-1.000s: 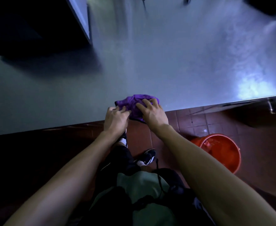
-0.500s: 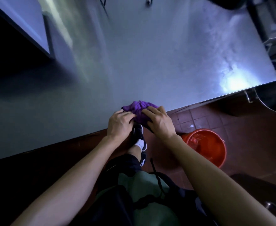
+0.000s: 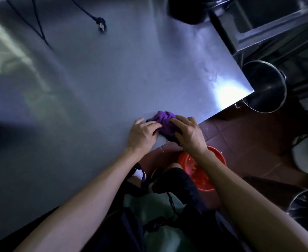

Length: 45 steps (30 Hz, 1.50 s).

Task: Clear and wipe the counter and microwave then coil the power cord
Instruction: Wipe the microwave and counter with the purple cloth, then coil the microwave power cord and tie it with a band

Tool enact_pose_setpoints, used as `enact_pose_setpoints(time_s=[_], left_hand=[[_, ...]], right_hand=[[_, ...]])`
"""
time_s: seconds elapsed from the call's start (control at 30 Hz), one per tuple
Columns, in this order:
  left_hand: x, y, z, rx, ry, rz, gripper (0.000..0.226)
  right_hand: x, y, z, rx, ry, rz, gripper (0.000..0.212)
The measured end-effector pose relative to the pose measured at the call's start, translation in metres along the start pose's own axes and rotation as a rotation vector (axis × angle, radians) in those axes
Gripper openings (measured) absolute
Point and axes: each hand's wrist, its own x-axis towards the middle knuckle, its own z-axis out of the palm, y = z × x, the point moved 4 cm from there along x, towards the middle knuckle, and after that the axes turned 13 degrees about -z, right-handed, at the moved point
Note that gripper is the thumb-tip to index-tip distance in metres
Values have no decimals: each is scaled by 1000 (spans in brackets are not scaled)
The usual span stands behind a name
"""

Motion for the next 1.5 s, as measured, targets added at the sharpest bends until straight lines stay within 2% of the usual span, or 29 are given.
enact_pose_setpoints(time_s=[0.23,0.63,0.8,1.0,1.2,1.4,1.5], left_hand=[[76,79,53,-16,-113,47,25],[184,185,150,15,-127,2,25],[202,196,178,223,-275,6,36],[201,192,177,304,-313,13,37],[198,183,157,372,-322,14,35],[192,151,124,447,-345,-107,35],[184,127,104,453,-347,-180,36]], right_hand=[[4,101,-56,-28,167,70,54],[34,260,-131,-45,138,77,51],[45,301,-133,-79,64,75,49],[49,306,-123,-99,-12,83,51],[62,291,-123,-130,103,30,41],[98,247,-107,-89,-11,-61,35],[113,222,-98,-38,-60,-101,39]])
